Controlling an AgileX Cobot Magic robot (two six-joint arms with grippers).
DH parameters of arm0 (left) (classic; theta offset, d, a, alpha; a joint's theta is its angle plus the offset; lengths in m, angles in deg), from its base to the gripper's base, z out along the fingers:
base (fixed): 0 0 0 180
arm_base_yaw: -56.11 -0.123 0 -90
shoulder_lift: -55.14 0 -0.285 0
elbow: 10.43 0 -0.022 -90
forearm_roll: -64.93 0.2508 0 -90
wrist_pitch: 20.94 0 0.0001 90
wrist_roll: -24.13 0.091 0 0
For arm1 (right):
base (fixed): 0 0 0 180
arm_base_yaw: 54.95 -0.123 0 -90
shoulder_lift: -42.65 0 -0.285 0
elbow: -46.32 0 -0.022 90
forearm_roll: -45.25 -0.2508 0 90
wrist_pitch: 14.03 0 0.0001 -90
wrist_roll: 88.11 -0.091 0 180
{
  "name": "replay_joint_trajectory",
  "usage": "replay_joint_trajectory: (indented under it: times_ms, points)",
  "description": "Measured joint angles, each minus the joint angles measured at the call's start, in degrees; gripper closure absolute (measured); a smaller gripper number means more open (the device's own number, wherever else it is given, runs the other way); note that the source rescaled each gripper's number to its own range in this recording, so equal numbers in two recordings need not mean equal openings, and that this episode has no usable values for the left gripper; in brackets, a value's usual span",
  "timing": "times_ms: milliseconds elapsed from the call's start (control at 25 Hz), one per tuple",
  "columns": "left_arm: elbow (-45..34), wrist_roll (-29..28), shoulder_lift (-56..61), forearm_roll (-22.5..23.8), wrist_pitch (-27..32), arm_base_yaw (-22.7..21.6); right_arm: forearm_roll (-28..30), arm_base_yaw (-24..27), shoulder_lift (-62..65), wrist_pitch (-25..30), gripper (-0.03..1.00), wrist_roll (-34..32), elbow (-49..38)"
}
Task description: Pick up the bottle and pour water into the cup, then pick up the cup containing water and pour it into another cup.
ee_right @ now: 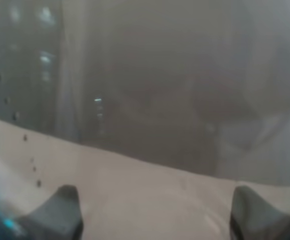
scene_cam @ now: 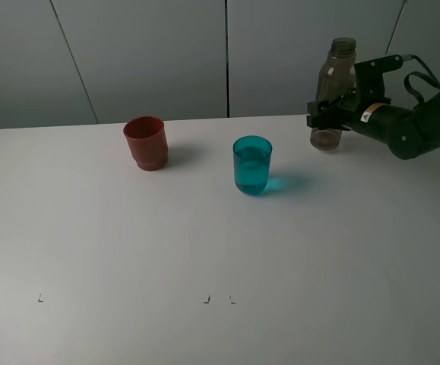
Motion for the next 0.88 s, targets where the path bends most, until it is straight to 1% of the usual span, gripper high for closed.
replay_joint_trajectory:
  times_ms: [240, 400, 680, 880]
  points:
    - [0.0, 0.0, 0.0, 0.0, 0.0, 0.0, -0.8, 0.0, -0.4, -0.1, 0.97, 0.3, 0.0]
    - [0.0, 0.0, 0.0, 0.0, 0.0, 0.0, -1.9, 0.0, -0.4, -0.1, 0.97, 1.8, 0.1]
    - [0.0, 0.4, 0.0, 0.0, 0.0, 0.0, -2.4, 0.1, -2.0, 0.0, 0.97, 2.8, 3.5]
    - [0.0, 0.4, 0.0, 0.0, 0.0, 0.0, -2.4, 0.2, -2.4, 1.9, 0.97, 2.9, 4.4]
